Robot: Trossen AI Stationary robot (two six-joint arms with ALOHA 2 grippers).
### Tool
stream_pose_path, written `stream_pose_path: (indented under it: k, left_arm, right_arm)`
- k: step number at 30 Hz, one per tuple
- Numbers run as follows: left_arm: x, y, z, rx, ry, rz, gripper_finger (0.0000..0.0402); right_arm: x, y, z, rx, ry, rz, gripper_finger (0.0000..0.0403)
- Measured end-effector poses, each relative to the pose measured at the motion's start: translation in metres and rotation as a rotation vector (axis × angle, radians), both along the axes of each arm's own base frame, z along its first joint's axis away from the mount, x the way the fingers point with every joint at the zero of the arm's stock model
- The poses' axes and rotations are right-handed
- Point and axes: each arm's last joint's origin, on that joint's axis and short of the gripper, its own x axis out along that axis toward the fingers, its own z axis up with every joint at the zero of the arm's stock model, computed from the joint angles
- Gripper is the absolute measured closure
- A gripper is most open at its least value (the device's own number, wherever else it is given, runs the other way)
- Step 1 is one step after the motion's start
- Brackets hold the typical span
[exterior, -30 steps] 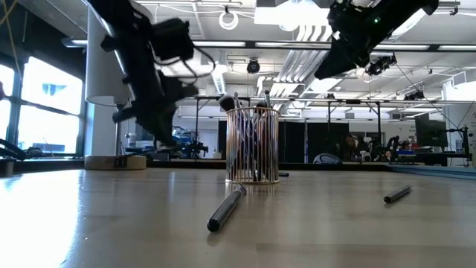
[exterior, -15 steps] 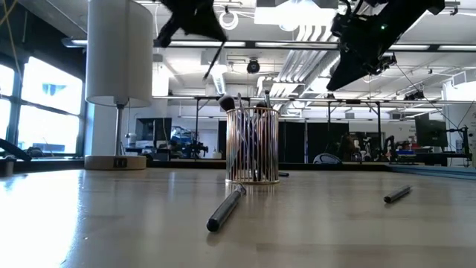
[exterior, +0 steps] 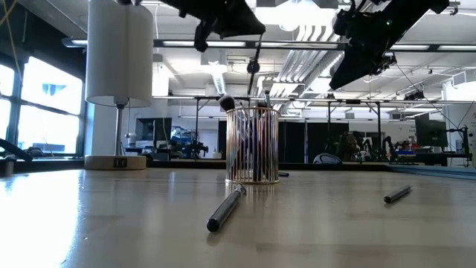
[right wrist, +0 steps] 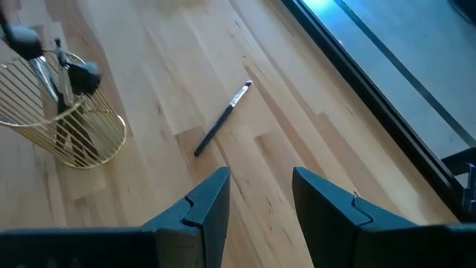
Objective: Put items in baskets/containers
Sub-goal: Put the eyeshadow brush into the wire organizer
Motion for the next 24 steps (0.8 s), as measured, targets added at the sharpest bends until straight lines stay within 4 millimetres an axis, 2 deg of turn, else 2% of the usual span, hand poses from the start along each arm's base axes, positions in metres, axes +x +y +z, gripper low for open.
stream_pose_path:
  k: [2, 7, 11, 14, 17, 24]
  left_arm:
    - [0.004, -0.001, -0.009, 0.004, -0.018, -0.010, 0.0401]
    - [-0.002, -0.001, -0.033, -0.005, -0.015, -0.040, 0.0401]
    - [-0.004, 0.002, -0.064, -0.002, 0.053, -0.021, 0.0401]
    - [0.002, 0.001, -0.072, -0.042, 0.024, -0.066, 0.0401]
    - [0.006, -0.001, -0.089, -0.059, 0.077, -0.080, 0.0400]
    - [0.011, -0.002, -0.096, -0.050, 0.138, -0.139, 0.0371]
  right_arm:
    - [-0.002, 0.000, 0.001, 0.001, -0.001, 0.003, 0.0261]
    - [-0.006, 0.002, 0.004, 0.008, -0.016, 0.015, 0.0261]
    - [-0.008, 0.002, 0.007, 0.003, -0.026, 0.022, 0.0261]
    - [-0.010, 0.003, 0.008, 0.000, -0.028, 0.025, 0.0262]
    - [-0.011, 0.003, 0.009, -0.012, -0.029, 0.034, 0.0265]
    - [-0.011, 0.002, 0.010, -0.019, -0.037, 0.029, 0.0265]
